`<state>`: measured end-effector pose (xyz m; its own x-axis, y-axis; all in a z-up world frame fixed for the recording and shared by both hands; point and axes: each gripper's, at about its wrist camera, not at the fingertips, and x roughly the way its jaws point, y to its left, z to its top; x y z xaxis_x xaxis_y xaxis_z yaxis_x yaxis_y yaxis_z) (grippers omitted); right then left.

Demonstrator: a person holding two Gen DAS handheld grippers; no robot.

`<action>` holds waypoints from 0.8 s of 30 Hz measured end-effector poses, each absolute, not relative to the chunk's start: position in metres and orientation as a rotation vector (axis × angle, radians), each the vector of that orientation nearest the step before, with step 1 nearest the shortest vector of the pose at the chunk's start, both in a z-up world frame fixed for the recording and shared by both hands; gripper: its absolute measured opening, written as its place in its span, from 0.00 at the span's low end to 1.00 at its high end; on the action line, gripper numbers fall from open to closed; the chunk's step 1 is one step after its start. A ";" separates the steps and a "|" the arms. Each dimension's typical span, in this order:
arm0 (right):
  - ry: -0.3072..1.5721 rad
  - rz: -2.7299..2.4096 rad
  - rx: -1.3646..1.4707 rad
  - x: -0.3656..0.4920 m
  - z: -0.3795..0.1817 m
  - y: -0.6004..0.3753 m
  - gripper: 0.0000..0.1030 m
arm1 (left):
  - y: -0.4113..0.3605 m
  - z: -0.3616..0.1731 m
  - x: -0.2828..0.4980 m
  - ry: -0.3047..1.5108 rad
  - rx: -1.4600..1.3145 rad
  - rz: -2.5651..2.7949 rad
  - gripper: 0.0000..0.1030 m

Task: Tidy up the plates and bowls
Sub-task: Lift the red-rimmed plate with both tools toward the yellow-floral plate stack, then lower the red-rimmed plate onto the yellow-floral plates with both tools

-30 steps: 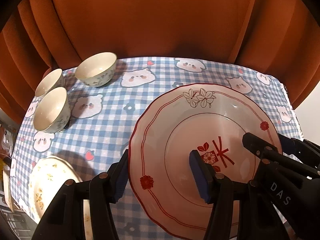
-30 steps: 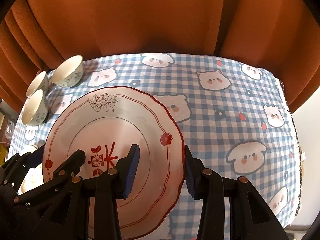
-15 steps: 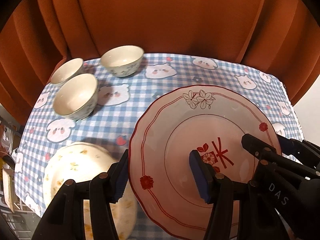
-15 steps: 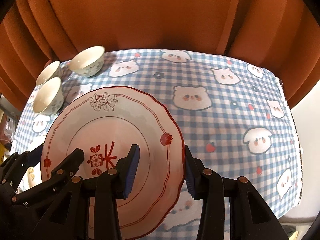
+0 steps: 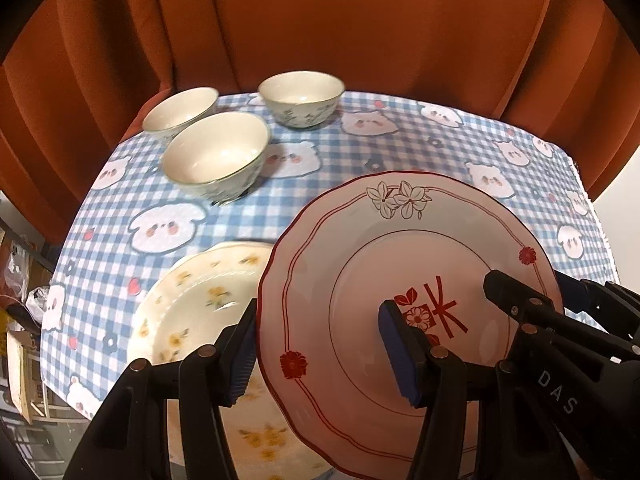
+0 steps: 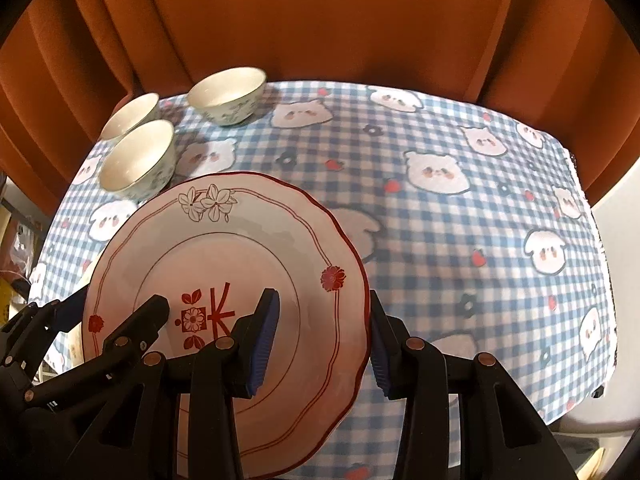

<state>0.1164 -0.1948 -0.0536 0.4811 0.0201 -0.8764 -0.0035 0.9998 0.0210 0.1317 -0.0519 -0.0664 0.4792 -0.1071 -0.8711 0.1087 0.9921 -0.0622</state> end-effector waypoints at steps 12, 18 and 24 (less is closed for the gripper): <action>1.131 0.047 -0.031 0.103 -0.081 -0.142 0.44 | -0.001 -0.097 0.114 1.127 -0.015 -0.108 0.56; 1.165 0.072 -0.068 0.105 -0.093 -0.120 0.44 | 0.017 -0.110 0.112 1.160 -0.049 -0.082 0.56; 1.200 0.086 -0.108 0.111 -0.102 -0.103 0.44 | 0.030 -0.122 0.113 1.178 -0.071 -0.069 0.56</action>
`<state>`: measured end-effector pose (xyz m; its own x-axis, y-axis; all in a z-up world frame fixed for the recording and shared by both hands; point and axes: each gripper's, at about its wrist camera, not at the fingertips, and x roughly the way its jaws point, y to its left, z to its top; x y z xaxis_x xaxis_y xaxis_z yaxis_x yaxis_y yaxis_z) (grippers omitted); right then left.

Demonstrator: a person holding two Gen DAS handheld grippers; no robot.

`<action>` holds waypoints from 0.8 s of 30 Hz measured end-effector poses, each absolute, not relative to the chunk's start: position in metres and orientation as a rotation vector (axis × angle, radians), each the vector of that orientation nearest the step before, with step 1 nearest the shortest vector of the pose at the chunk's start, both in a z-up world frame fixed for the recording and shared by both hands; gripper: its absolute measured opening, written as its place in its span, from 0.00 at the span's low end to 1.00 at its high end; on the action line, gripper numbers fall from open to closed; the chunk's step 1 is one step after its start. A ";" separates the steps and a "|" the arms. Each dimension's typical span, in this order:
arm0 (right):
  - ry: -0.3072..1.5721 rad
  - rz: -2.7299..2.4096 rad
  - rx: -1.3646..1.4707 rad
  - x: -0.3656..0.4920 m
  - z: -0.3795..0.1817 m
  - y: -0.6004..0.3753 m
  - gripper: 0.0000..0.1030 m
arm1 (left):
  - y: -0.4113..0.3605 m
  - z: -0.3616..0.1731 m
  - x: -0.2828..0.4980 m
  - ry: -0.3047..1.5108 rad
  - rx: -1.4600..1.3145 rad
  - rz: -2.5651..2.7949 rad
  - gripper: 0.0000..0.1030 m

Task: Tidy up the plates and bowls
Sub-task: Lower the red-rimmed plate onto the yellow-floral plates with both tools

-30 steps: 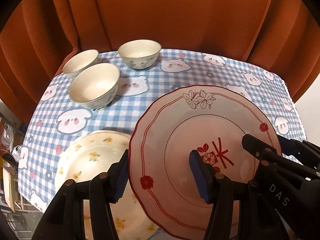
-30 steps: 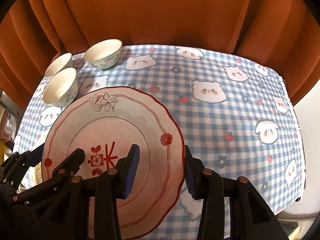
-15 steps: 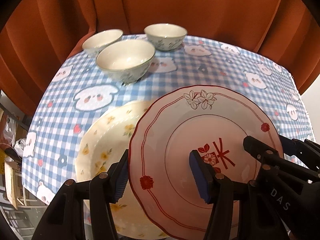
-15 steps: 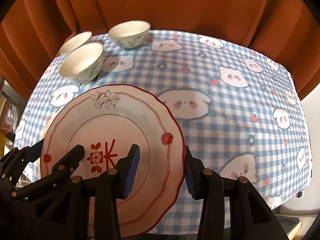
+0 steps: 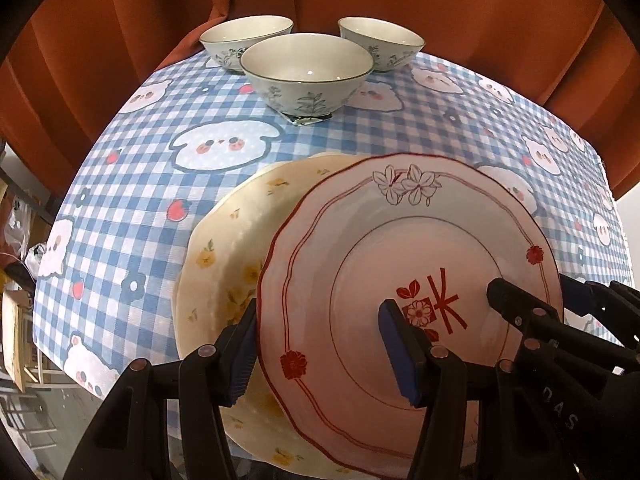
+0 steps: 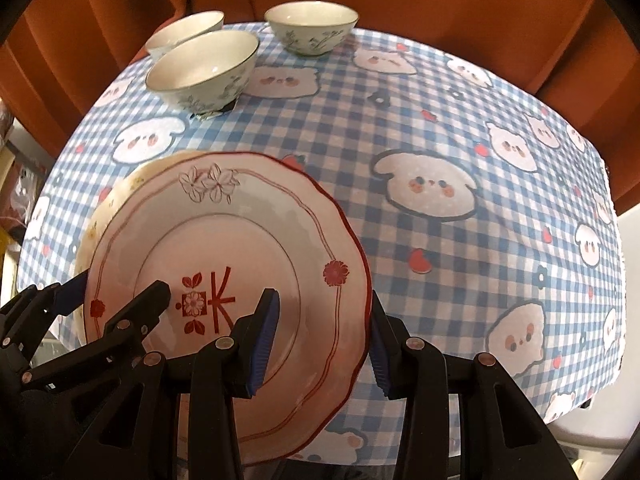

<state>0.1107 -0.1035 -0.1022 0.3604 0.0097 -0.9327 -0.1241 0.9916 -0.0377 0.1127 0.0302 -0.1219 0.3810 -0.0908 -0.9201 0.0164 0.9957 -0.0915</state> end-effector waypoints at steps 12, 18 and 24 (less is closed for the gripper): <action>1.192 0.100 -0.097 0.115 -0.104 -0.097 0.44 | 0.042 -0.128 0.114 1.179 -0.105 -0.059 0.55; 1.162 0.064 -0.079 0.107 -0.094 -0.109 0.43 | 0.041 -0.128 0.114 1.183 -0.111 -0.055 0.55; 1.159 0.089 -0.091 0.107 -0.093 -0.105 0.25 | 0.044 -0.129 0.115 1.201 -0.126 -0.054 0.55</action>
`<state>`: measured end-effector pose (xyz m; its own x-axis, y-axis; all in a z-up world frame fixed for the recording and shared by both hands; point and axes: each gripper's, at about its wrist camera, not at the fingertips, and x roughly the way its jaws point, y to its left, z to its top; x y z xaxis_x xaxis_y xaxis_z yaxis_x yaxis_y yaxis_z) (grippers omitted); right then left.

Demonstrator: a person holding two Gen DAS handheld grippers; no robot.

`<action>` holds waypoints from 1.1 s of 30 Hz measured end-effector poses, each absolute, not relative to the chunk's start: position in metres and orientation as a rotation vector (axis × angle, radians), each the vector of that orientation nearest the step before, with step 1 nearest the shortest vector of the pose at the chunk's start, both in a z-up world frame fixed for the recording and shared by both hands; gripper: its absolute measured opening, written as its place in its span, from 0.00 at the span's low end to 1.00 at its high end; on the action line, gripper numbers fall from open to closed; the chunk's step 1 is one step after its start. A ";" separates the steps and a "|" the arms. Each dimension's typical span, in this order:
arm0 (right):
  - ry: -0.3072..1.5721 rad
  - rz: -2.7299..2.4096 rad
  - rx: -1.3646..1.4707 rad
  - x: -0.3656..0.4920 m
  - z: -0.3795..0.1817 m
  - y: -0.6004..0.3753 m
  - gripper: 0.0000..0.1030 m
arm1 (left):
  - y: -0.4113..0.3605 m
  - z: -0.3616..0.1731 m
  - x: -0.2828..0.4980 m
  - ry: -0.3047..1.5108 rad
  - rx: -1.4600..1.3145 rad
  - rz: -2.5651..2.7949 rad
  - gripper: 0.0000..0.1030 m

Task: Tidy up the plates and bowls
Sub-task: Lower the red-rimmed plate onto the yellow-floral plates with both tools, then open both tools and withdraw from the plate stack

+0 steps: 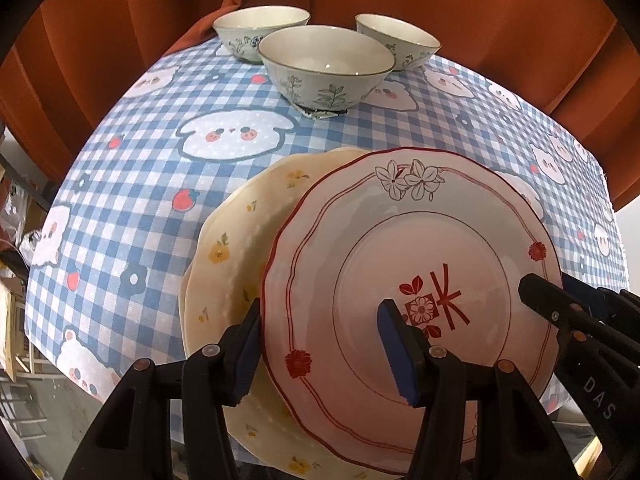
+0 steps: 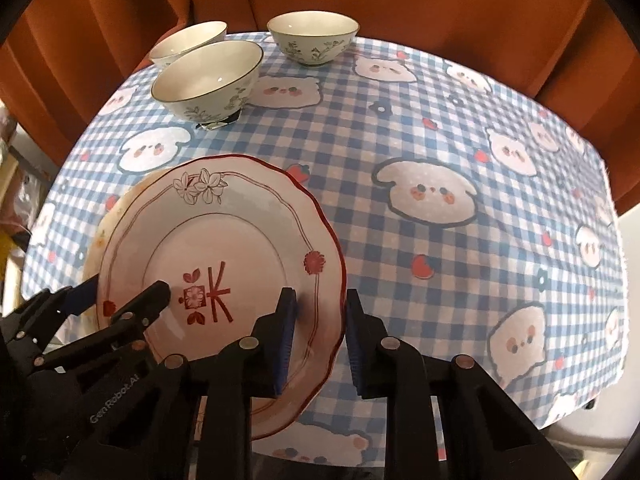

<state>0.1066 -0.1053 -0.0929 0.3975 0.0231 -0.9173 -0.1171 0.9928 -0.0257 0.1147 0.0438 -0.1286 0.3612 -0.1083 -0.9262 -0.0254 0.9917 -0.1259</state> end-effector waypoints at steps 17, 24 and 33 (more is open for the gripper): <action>1.194 0.147 -0.085 0.118 -0.106 -0.081 0.26 | 0.060 -0.121 0.110 1.178 -0.038 0.066 0.54; 1.177 0.123 -0.079 0.116 -0.111 -0.077 0.27 | 0.054 -0.124 0.108 1.143 0.014 0.106 0.54; 1.141 0.085 -0.098 0.104 -0.113 -0.074 0.29 | 0.047 -0.128 0.101 1.081 0.056 0.121 0.59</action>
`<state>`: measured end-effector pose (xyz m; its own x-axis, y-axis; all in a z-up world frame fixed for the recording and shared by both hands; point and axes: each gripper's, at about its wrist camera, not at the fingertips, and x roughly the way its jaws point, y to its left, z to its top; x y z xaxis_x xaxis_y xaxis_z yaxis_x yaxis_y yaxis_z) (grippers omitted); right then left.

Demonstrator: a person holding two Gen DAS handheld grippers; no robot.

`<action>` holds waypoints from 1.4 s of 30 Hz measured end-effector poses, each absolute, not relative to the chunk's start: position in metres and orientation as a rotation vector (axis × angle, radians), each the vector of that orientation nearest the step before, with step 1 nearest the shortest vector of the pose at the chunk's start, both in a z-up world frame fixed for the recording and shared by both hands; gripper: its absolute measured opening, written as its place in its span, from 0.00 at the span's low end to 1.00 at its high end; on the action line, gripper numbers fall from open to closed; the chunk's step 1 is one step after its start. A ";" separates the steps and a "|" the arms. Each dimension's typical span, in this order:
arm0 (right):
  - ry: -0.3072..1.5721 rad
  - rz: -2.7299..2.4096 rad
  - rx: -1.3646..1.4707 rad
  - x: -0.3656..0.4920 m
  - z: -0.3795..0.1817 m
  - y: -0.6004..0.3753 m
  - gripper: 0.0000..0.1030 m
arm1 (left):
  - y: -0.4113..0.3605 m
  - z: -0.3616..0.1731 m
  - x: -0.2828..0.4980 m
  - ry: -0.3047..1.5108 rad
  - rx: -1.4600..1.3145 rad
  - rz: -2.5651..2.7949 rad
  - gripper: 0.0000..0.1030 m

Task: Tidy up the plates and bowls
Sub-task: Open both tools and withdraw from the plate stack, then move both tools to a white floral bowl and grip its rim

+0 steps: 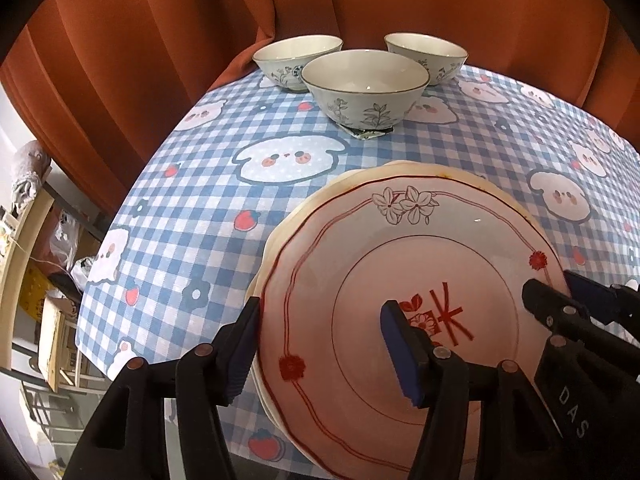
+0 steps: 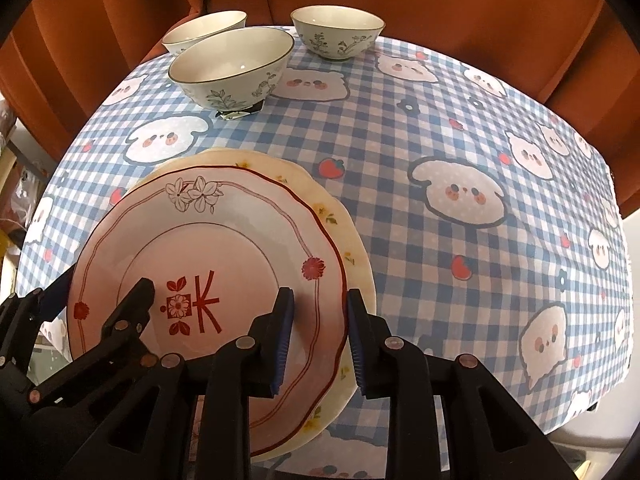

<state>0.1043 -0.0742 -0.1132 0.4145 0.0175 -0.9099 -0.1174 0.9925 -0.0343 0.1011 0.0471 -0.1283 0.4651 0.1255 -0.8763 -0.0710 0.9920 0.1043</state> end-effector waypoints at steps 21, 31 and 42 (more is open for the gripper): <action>1.105 0.118 0.000 0.108 -0.084 -0.079 0.55 | 0.070 -0.102 0.117 1.085 -0.010 0.050 0.78; 1.033 0.179 -0.006 0.148 -0.055 -0.072 0.62 | 0.081 -0.077 0.158 1.036 -0.038 0.100 0.78; 0.986 0.198 0.016 0.218 -0.041 -0.066 0.66 | 0.092 -0.065 0.223 0.989 -0.028 0.137 0.78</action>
